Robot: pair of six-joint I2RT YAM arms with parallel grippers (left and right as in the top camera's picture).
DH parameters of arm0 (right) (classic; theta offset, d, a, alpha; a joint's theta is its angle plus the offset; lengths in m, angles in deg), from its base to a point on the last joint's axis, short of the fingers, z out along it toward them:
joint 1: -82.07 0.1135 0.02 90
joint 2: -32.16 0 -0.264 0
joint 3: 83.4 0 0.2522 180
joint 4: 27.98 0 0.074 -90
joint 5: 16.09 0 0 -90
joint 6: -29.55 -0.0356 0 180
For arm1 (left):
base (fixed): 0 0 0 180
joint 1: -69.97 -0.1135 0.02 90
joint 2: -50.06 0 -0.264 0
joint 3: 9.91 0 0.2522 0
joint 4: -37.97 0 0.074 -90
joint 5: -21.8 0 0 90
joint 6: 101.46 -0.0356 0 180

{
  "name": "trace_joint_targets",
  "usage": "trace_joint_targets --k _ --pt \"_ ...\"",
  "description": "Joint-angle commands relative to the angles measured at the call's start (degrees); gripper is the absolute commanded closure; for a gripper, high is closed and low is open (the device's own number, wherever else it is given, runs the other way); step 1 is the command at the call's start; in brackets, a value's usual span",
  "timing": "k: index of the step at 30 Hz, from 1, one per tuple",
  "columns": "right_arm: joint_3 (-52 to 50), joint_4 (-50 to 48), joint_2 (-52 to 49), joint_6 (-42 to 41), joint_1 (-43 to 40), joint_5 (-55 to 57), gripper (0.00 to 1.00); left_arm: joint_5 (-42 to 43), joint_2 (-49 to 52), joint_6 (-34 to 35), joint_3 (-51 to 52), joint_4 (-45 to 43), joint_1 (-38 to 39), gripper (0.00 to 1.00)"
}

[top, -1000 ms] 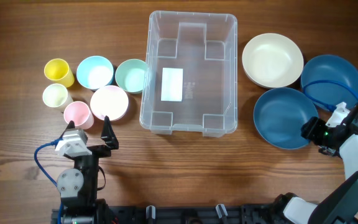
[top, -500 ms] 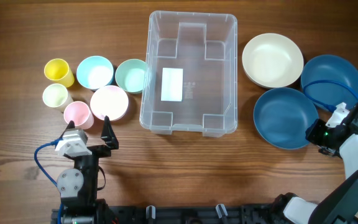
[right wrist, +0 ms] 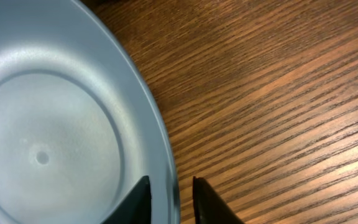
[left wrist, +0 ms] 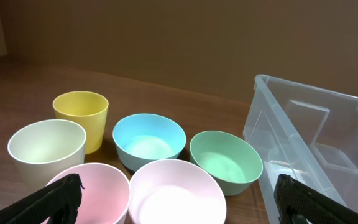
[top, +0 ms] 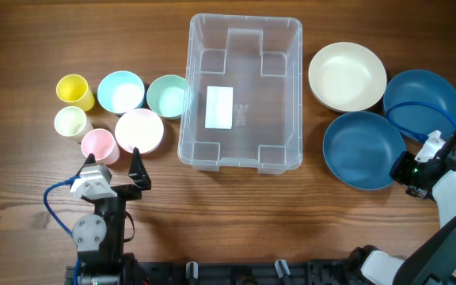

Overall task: Pack container
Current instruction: 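Move the right gripper to the rim of the front teal bowl and grasp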

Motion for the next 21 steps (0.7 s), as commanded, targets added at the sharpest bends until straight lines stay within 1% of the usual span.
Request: trace_joint_targets --k 1,9,11,12,18,21 --pt "0.87 -0.02 -0.74 -0.07 0.24 0.96 0.82 0.52 -0.42 -1.14 0.52 -0.2 0.33 0.0" --pt "0.87 -0.22 -4.72 -0.52 0.26 0.72 0.87 0.52 -0.42 -1.14 0.52 -0.2 0.33 0.0" --pt "0.87 -0.37 -5.25 -1.6 0.26 0.72 0.91 0.52 -0.42 -1.14 0.52 -0.2 0.33 0.0" --pt "0.9 -0.42 -5.22 -2.14 0.26 0.68 0.96 0.52 -0.42 -1.14 0.52 -0.2 0.33 0.0" --pt "2.47 1.86 -4.02 -3.63 0.31 -0.61 0.96 0.52 -0.42 -1.14 0.52 -0.2 0.33 0.0" --pt "4.42 4.83 -2.19 -5.01 0.66 -0.9 0.96 0.52 -0.42 -1.14 0.52 -0.2 0.33 0.0"
